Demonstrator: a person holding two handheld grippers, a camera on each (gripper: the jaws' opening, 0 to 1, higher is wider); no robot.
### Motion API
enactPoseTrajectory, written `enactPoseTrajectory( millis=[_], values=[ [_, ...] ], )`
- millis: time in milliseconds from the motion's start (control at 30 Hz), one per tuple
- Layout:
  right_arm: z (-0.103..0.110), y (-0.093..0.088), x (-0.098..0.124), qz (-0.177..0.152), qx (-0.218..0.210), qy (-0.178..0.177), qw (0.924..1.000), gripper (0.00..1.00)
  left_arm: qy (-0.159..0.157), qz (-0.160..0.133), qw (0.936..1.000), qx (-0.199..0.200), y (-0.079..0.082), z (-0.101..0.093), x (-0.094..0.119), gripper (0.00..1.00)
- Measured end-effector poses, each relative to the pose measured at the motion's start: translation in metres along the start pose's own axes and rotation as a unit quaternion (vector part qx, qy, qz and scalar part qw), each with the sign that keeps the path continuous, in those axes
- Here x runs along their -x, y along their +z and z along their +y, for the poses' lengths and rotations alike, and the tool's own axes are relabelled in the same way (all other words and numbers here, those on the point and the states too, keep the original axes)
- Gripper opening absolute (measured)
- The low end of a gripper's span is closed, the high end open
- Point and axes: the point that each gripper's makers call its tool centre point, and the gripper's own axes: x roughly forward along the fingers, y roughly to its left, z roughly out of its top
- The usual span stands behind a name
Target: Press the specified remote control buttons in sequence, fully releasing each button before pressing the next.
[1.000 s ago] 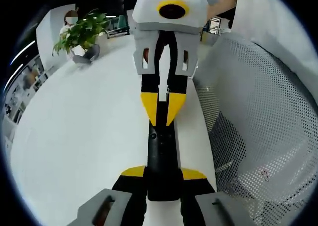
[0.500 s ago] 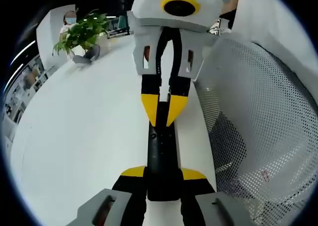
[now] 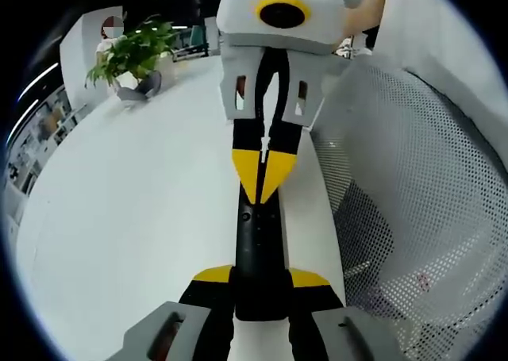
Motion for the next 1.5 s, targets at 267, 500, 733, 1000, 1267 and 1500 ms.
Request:
enactPoseTrajectory(
  millis=[267,500,733,1000,1267,1500],
  values=[
    [-0.001,-0.001,-0.004,0.082,-0.002,0.005,0.9967,0.0,0.003,0.007,1.0,-0.006,0.0,-0.001,-0.001,0.23],
    [-0.003,-0.001,-0.003,0.072,-0.02,0.015,0.9971,0.0,-0.013,0.03,0.9993,-0.016,0.0,0.0,-0.002,0.24],
    [-0.003,-0.002,0.001,0.034,-0.06,0.034,0.997,0.0,0.001,0.006,1.0,-0.001,-0.001,0.001,-0.002,0.23],
    [0.0,-0.013,0.006,0.055,-0.022,0.029,0.9978,0.0,0.0,-0.001,1.0,0.004,0.0,0.002,-0.001,0.23],
    [-0.001,-0.013,0.003,0.106,0.039,0.032,0.9931,0.0,0.004,0.002,1.0,0.003,0.001,0.001,-0.001,0.23],
    [-0.001,-0.012,0.006,0.048,-0.001,0.04,0.998,0.0,0.005,0.001,1.0,0.002,0.001,0.001,-0.002,0.23]
  ],
)
